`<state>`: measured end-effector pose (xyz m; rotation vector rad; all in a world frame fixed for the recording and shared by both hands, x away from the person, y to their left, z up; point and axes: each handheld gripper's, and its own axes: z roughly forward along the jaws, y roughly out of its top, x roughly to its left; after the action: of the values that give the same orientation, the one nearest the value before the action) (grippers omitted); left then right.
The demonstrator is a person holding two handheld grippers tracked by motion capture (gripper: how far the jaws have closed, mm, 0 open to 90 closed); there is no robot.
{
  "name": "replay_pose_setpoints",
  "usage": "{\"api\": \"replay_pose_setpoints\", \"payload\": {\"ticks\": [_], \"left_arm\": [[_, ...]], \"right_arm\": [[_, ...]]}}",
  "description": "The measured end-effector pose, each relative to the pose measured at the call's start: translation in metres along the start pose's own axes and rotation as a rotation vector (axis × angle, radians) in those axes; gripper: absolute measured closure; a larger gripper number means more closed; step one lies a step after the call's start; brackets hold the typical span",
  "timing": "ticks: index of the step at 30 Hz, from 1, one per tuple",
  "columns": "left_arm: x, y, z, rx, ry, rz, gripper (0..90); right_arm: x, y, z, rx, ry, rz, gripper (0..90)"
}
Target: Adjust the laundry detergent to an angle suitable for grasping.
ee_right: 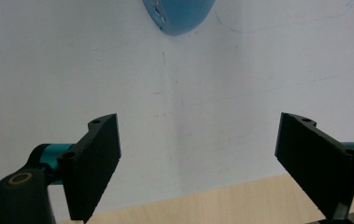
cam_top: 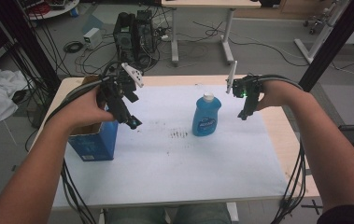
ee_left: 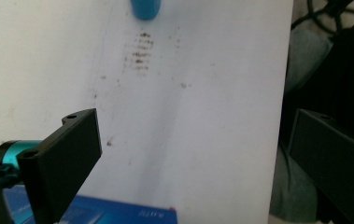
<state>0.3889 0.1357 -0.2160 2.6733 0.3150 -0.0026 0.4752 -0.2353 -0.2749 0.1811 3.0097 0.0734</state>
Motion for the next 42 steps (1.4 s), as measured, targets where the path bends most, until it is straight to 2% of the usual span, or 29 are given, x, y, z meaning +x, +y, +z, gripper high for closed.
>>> {"api": "replay_pose_setpoints", "payload": {"ticks": [1, 3, 4, 5, 6, 7, 8, 9, 11, 13, 14, 15, 16, 19, 20, 23, 26, 28, 29, 30, 31, 34, 35, 36, 37, 38, 39, 41, 42], "left_arm": [[0.000, 0.000, 0.000, 0.000, 0.000, 0.000, 2.7], [0.001, -0.004, 0.004, -0.033, 0.002, 0.007, 2.7], [0.000, -0.006, 0.005, -0.057, -0.003, -0.005, 2.7], [0.000, -0.006, 0.005, -0.057, -0.003, -0.005, 2.7], [0.002, -0.009, 0.006, -0.103, -0.006, -0.008, 2.7], [0.002, -0.009, 0.006, -0.103, -0.006, -0.008, 2.7], [0.001, -0.012, 0.008, -0.159, -0.002, -0.035, 2.7], [0.001, -0.013, 0.010, -0.185, 0.005, -0.051, 2.7], [0.002, -0.016, 0.012, -0.229, 0.016, -0.071, 2.7], [0.003, -0.018, 0.013, -0.243, 0.020, -0.078, 2.7], [0.005, -0.020, 0.017, -0.265, 0.046, -0.101, 2.7], [0.005, -0.020, 0.017, -0.265, 0.046, -0.101, 2.7], [0.006, -0.021, 0.021, -0.302, 0.056, -0.116, 2.7], [0.007, -0.022, 0.025, -0.326, 0.064, -0.119, 2.7], [0.006, -0.021, 0.032, -0.343, 0.072, -0.140, 2.7], [0.005, -0.019, 0.040, -0.351, 0.070, -0.144, 2.7], [0.004, -0.017, 0.052, -0.403, 0.054, -0.153, 2.7], [0.003, -0.015, 0.060, -0.438, 0.043, -0.178, 2.7], [0.004, -0.015, 0.062, -0.436, 0.044, -0.164, 2.7], [0.004, -0.014, 0.066, -0.446, 0.041, -0.175, 2.7], [0.004, -0.012, 0.070, -0.456, 0.064, -0.168, 2.7], [0.004, -0.010, 0.077, -0.486, 0.082, -0.188, 2.7], [0.006, -0.009, 0.080, -0.485, 0.092, -0.186, 2.7], [0.008, -0.007, 0.083, -0.478, 0.095, -0.179, 2.7], [0.008, -0.005, 0.088, -0.461, 0.088, -0.199, 2.7], [0.010, -0.002, 0.093, -0.461, 0.098, -0.199, 2.7], [0.012, 0.000, 0.097, -0.437, 0.103, -0.184, 2.7], [0.015, 0.004, 0.105, -0.432, 0.095, -0.186, 2.7], [0.017, 0.007, 0.109, -0.433, 0.094, -0.180, 2.7]], "right_arm": [[0.000, 0.000, 0.000, 0.000, 0.000, 0.000, 13.3], [0.000, 0.001, 0.000, -0.004, -0.001, -0.010, 13.3], [0.000, 0.001, 0.000, -0.006, 0.000, -0.012, 13.3], [0.001, 0.001, 0.000, -0.004, 0.003, -0.007, 13.3], [0.001, 0.001, -0.001, -0.002, 0.001, -0.006, 13.3], [-0.002, 0.000, -0.001, 0.013, -0.010, -0.051, 13.3], [-0.002, 0.001, -0.001, 0.017, -0.012, -0.060, 13.3], [-0.002, 0.000, -0.001, 0.019, -0.017, -0.068, 13.3], [-0.001, 0.001, 0.000, 0.014, -0.017, -0.054, 13.3], [-0.002, 0.001, 0.000, 0.016, -0.015, -0.072, 13.3], [-0.002, 0.002, 0.000, 0.014, -0.011, -0.066, 13.3], [-0.001, 0.002, 0.000, 0.016, -0.008, -0.062, 13.3], [-0.002, 0.002, 0.000, 0.014, -0.015, -0.070, 13.3], [-0.001, 0.002, 0.000, 0.016, -0.018, -0.063, 13.3], [-0.001, 0.002, 0.000, 0.014, -0.015, -0.054, 13.3], [0.000, 0.002, 0.000, 0.017, -0.014, -0.049, 13.3], [0.000, 0.002, 0.000, 0.016, -0.015, -0.050, 13.3], [0.000, 0.002, 0.000, 0.017, -0.017, -0.061, 13.3], [0.000, 0.002, 0.000, 0.014, -0.016, -0.064, 13.3], [0.000, 0.003, 0.000, 0.015, -0.015, -0.063, 13.3], [0.000, 0.003, 0.000, 0.012, -0.011, -0.062, 13.3], [0.001, 0.003, 0.001, 0.010, -0.008, -0.050, 13.3], [0.002, 0.003, 0.001, 0.008, -0.007, -0.045, 13.3], [0.001, 0.003, 0.002, 0.009, -0.008, -0.062, 13.3], [0.001, 0.003, 0.002, 0.011, -0.005, -0.062, 13.3], [0.002, 0.003, 0.003, 0.012, -0.001, -0.057, 13.3], [0.002, 0.003, 0.003, 0.012, -0.001, -0.055, 13.3], [0.002, 0.002, 0.002, 0.008, -0.007, -0.062, 13.3], [0.003, 0.002, 0.001, 0.012, -0.005, -0.049, 13.3]]}}
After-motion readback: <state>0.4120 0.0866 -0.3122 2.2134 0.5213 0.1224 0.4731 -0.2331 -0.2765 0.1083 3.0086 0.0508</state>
